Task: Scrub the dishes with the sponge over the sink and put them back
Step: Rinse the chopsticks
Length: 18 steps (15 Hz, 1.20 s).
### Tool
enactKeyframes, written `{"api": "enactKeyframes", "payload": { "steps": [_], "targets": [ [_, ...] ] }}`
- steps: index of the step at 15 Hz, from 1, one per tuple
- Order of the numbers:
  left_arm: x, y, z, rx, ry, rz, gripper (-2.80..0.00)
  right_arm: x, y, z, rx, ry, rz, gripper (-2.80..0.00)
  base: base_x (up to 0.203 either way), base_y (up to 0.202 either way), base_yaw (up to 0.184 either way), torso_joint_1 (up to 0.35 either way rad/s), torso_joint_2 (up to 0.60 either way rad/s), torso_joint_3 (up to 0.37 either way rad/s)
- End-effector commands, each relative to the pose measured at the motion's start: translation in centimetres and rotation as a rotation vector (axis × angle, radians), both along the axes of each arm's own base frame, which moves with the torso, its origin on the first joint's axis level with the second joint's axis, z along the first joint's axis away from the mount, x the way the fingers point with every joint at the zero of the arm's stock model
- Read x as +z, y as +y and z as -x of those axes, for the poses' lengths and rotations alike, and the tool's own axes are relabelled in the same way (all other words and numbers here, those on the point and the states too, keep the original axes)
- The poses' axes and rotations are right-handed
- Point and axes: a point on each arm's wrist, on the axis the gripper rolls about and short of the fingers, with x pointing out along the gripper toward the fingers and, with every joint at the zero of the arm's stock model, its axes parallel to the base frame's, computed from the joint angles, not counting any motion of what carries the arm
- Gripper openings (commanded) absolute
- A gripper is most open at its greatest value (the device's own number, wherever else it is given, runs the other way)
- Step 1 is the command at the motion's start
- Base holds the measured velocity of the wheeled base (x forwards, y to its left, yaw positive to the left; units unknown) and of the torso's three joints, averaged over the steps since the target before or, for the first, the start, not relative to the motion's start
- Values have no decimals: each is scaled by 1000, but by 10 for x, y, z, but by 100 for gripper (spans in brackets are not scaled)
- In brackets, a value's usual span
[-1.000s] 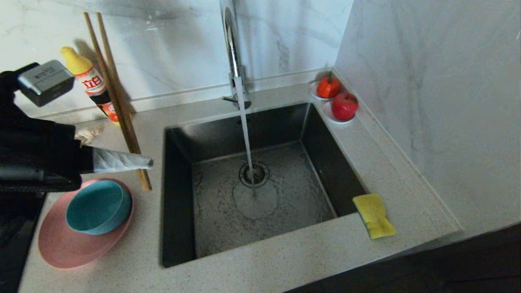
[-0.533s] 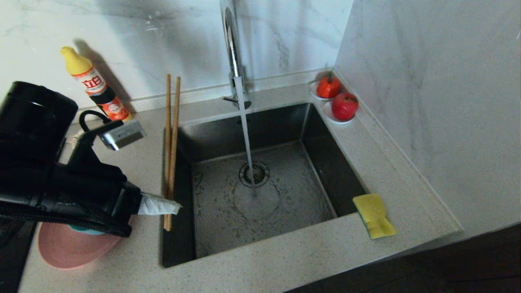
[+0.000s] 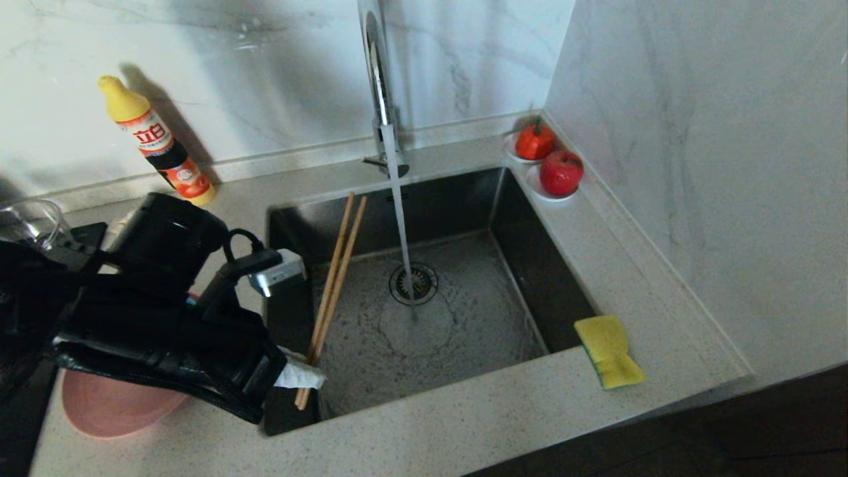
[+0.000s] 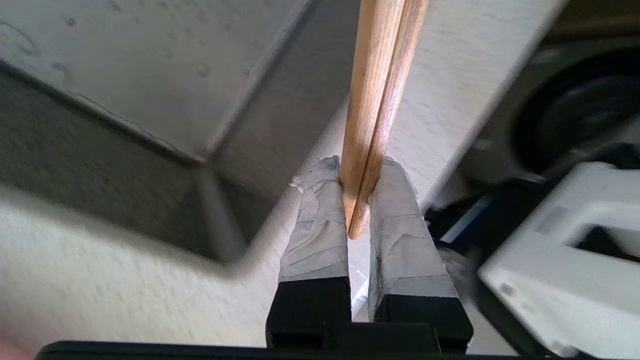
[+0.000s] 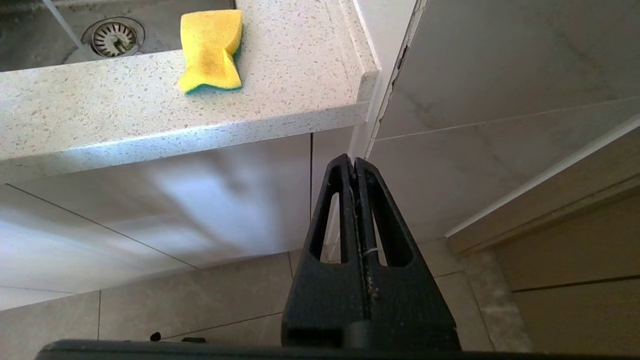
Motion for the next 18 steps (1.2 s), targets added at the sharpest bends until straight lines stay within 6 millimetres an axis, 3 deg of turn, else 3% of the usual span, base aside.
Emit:
{"api": "enactKeyframes", "payload": {
  "steps": [1,7,13,18],
  "targets": [
    [-18,-15,-10,-14,5,-46,-280,0,0,0,0,0,0,-280,0,0,0,0,0,0],
    [-28,-24,-18,-16,7,-51,-280,0,0,0,0,1,0,-280,0,0,0,0,0,0],
    [-37,-40,-55,134,1,74,-280,0,0,0,0,0,1,-280,0,0,0,0,0,0],
    [-33,-47,-70,151,-7,102,-280,0,0,0,0,0,0,-280,0,0,0,0,0,0]
  ]
}}
